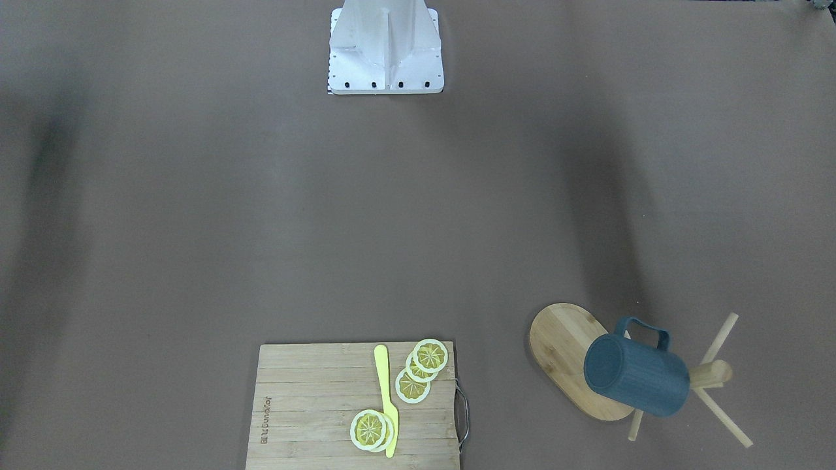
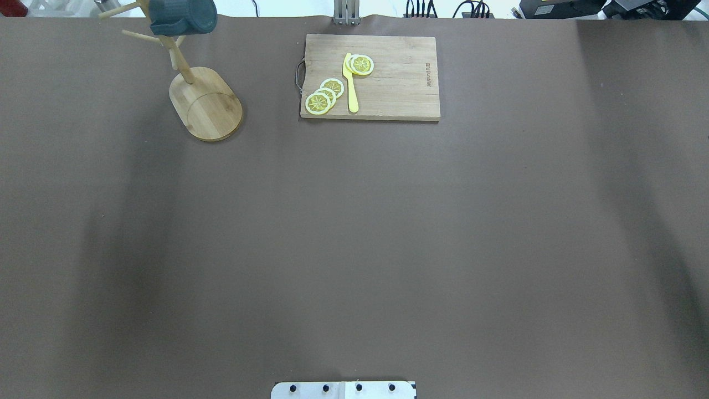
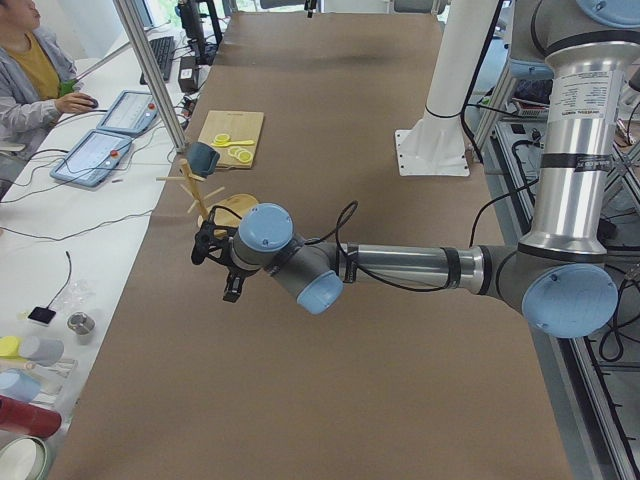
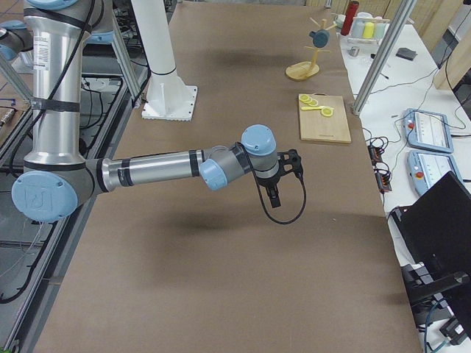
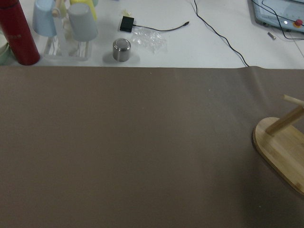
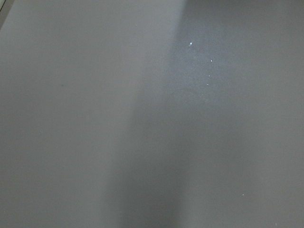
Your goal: Hang cup on storage rack
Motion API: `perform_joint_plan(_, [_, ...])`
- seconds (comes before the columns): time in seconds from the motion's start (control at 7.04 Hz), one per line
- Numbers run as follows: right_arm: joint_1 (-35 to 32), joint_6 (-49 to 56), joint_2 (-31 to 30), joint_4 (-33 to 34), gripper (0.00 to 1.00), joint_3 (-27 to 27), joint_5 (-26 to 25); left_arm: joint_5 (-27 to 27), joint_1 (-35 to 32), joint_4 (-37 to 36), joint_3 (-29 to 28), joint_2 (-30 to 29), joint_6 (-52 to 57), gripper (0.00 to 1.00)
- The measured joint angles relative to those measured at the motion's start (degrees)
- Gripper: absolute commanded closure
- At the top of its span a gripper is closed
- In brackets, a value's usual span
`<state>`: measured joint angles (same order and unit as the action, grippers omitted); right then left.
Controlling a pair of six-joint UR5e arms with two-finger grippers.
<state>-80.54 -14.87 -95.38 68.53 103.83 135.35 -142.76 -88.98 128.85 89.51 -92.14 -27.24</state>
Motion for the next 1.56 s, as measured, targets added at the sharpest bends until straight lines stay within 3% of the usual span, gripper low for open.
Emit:
perform_joint_plan(0.28, [-2.22, 2.26, -0.12, 0.71, 0.00, -2.31, 0.05, -0.12, 0.18, -8.16, 1.20, 1.43, 5.37, 0.03])
perform_joint_plan(0.71, [-8.28, 13.25, -0.01, 8.39, 0.00, -5.11, 0.04, 5.36, -0.07, -19.95, 4.75, 4.92, 15.03, 0.03])
perform_joint_plan(1.14, [-9.67, 15.92, -0.30, 10.32, 0.00, -5.34, 0.00, 6.81, -0.04, -22.39, 6.46, 10.39, 16.29, 0.02])
perform_joint_plan(1.56, [-9.72, 16.09, -0.57, 10.39, 0.00, -5.81, 0.00, 6.88, 0.56, -22.66, 6.49, 11.72, 16.27, 0.02])
